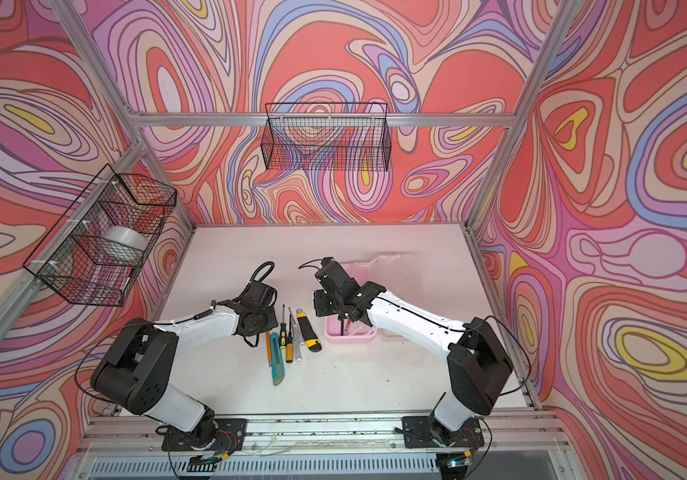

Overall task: Pack the tool kit
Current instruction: 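Move the left gripper back to the orange-handled hex key and close on it, then lift the orange-handled hex key and carry it into the pink box with the left gripper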

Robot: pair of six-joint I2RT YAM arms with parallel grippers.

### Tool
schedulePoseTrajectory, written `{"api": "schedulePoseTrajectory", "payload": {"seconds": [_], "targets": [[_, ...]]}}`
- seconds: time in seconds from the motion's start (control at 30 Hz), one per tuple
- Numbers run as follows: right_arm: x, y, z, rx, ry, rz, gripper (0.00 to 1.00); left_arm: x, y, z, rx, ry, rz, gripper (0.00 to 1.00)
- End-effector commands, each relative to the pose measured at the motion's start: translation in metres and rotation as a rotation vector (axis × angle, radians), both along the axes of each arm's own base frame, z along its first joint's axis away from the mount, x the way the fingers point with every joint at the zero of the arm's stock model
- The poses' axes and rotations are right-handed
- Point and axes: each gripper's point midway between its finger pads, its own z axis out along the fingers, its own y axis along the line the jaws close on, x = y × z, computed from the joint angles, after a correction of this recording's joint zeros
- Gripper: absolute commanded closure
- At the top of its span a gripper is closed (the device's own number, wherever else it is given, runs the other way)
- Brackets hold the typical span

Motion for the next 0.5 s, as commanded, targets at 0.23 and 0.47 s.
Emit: {"api": "schedulePoseTrajectory", "payload": {"seconds": [0.23,0.47], "targets": [[0.005,-0.002,-0.013,-0.027,0.001,-0.013,0.57,0.0,0.02,0.02,0.107,-0.023,0.012,1.0],[0.009,-0.008,-0.007,-0.014,-0.011,-0.05,0.57,0.006,0.014,0.082,0.051,-0.136,-0.018,1.0]]}}
